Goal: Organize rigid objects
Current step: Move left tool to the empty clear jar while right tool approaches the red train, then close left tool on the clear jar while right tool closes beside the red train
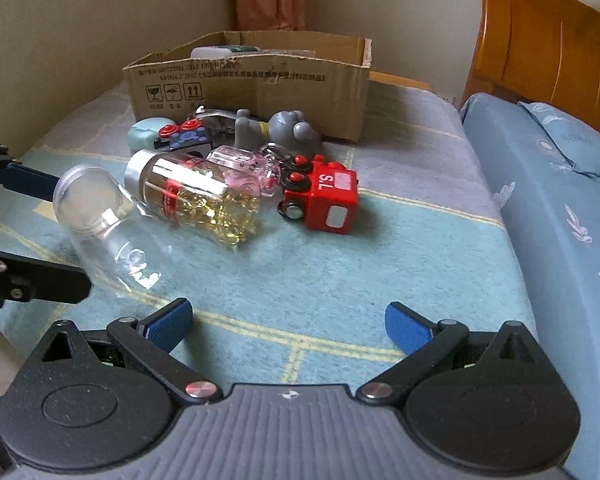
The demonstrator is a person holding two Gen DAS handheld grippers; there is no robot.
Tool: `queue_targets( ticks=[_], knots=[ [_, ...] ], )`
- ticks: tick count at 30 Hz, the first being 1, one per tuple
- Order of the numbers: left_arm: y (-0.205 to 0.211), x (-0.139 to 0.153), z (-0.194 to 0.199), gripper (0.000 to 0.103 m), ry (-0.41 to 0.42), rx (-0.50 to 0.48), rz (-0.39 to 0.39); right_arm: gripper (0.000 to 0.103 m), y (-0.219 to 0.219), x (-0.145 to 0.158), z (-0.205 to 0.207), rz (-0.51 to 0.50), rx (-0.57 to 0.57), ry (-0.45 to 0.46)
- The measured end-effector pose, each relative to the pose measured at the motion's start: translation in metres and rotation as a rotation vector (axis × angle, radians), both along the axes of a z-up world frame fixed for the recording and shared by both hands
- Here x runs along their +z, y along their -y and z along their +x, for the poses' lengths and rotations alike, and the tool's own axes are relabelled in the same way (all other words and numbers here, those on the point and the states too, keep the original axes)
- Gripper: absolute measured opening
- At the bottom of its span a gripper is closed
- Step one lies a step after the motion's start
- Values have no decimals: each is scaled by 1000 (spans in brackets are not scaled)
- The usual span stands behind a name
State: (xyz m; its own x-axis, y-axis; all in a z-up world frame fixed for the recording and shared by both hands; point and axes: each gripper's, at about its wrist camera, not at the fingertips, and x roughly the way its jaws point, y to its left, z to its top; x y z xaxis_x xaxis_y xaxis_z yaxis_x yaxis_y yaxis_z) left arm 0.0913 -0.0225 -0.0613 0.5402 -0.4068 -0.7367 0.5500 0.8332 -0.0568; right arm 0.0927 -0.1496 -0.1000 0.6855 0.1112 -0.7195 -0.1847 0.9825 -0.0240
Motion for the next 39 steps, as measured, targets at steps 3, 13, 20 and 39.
queue_targets(
  ticks=[3, 13, 20, 39],
  knots=[
    [10, -4, 4, 100, 9, 11, 33, 103, 2, -1, -3, 4, 1, 20],
    [5, -9, 13, 100, 40, 104, 79, 103, 9, -2, -3, 7, -5, 38],
    [-24, -12, 17, 99, 55, 229, 105, 103, 18, -2, 4, 4, -49, 32],
    [-31, -19, 38, 99, 51, 217, 47, 103, 19, -1, 64, -3, -103, -3]
  ],
)
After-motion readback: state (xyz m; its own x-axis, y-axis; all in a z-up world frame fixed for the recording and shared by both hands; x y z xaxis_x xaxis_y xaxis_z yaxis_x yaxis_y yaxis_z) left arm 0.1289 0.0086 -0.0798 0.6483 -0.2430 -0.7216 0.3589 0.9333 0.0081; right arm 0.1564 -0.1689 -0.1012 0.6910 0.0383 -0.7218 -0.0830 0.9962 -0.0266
